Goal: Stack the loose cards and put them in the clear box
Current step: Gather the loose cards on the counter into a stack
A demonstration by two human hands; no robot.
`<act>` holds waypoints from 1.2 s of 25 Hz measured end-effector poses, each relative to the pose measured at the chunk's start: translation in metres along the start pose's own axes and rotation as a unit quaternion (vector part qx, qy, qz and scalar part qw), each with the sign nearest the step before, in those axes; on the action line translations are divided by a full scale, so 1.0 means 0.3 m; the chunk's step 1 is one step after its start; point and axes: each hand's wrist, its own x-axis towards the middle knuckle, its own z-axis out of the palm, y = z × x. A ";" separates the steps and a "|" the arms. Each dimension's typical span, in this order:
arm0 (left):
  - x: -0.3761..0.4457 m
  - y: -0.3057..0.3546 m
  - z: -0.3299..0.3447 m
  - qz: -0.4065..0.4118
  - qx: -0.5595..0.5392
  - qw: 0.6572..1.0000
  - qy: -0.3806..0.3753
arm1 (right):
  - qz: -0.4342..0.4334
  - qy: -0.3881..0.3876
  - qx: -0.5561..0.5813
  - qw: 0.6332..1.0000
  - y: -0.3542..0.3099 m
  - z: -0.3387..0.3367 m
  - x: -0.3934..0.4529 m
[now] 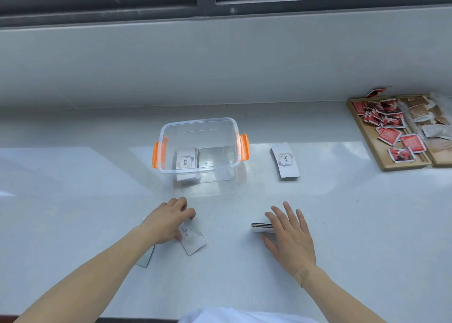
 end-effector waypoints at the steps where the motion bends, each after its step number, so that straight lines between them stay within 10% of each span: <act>1: -0.002 0.003 -0.005 -0.002 -0.005 1.000 0.001 | 0.002 -0.002 0.002 1.000 0.000 0.001 -0.001; 23: 0.145 0.455 -0.073 0.009 -0.348 0.935 0.064 | 0.001 -0.005 0.035 0.999 -0.005 0.019 -0.029; 30: 0.165 0.516 -0.090 0.010 -0.547 0.836 -0.040 | 0.005 -0.011 0.022 1.000 -0.004 0.025 -0.012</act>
